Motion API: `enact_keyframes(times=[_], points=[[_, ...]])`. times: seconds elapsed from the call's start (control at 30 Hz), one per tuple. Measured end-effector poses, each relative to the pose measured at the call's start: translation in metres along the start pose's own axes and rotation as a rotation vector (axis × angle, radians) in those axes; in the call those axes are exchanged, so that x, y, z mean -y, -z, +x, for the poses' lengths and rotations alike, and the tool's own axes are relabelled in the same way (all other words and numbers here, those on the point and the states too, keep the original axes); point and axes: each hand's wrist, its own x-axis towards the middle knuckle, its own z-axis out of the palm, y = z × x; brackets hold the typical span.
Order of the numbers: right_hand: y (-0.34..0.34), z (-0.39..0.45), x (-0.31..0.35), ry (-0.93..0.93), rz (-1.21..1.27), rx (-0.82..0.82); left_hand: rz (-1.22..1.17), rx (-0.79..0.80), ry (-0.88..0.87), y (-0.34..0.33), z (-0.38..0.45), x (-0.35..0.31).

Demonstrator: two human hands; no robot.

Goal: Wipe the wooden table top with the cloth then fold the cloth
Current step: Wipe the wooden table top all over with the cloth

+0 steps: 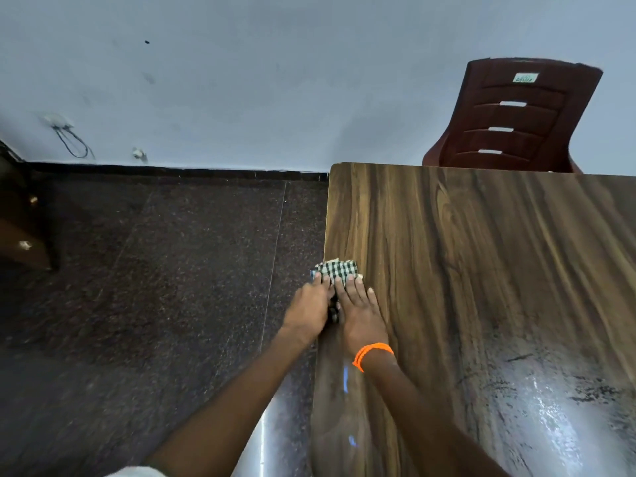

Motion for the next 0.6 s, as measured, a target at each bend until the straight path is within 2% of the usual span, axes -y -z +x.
enact_keyframes(times=[0.1, 0.2, 0.3, 0.47, 0.6], points=[[-0.01, -0.043, 0.011, 0.023, 0.014, -0.019, 0.089, 0.026, -0.123, -0.021, -0.035, 0.018], [-0.017, -0.083, 0.008, 0.018, 0.023, -0.035, 0.076, 0.047, -0.219, -0.048, -0.068, 0.019], [-0.018, -0.111, -0.008, 0.012, -0.017, -0.038, 0.034, 0.058, -0.233, -0.063, -0.085, 0.006], [-0.005, -0.114, -0.041, -0.044, -0.103, -0.055, 0.119, 0.069, -0.304, -0.068, -0.068, -0.028], [0.007, -0.087, -0.057, -0.113, -0.073, -0.055, 0.13, 0.073, -0.282, -0.056, -0.037, -0.049]])
